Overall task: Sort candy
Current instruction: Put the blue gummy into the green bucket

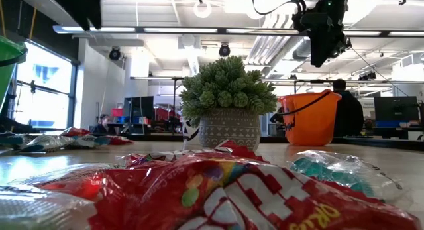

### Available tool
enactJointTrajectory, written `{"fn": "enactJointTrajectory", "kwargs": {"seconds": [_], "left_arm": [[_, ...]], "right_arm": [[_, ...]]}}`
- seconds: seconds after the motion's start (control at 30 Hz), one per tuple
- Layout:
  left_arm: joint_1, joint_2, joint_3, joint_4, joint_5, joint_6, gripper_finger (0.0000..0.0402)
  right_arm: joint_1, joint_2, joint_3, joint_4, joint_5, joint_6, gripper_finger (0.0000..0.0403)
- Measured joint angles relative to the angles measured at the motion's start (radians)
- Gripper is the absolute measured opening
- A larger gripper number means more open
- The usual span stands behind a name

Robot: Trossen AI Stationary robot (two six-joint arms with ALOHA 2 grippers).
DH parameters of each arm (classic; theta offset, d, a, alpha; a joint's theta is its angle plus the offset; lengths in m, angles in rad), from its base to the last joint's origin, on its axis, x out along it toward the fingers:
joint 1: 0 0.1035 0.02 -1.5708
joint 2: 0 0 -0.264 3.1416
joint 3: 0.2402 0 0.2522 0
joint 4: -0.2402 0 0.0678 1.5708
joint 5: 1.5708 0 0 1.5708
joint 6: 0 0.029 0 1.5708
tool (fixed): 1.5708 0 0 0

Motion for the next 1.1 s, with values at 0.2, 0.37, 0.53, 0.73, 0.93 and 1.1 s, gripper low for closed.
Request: {"fn": "enactJointTrajectory", "kwargs": {"seconds": [0.2, 0.37, 0.53, 0.73, 0.93, 1.1], "left_arm": [[0.276, -0.003, 0.000, 0.000, 0.015, 0.339, 0.0117], [0.478, -0.003, 0.000, 0.000, -0.005, 0.520, 0.0117], [0.662, -0.003, 0.000, 0.088, -0.003, 0.727, 0.0117], [0.832, 0.007, 0.000, 0.277, 0.065, 0.933, 0.0117], [0.952, 0.063, 0.000, 0.300, 0.091, 1.031, 0.0117], [1.005, 0.135, 0.000, 0.339, 0.129, 1.096, 0.0117]], "right_arm": [[0.000, 0.000, 0.000, 0.002, 0.000, -0.002, 0.0144], [0.000, 0.000, 0.000, 0.009, 0.000, -0.002, 0.0144], [0.000, 0.000, 0.000, 0.012, 0.012, -0.002, 0.0144], [0.000, 0.000, 0.000, 0.032, 0.014, -0.002, 0.0144], [0.000, 0.000, 0.000, 0.038, 0.014, -0.001, 0.0144], [-0.001, 0.000, 0.000, 0.038, 0.014, 0.002, 0.0144]]}}
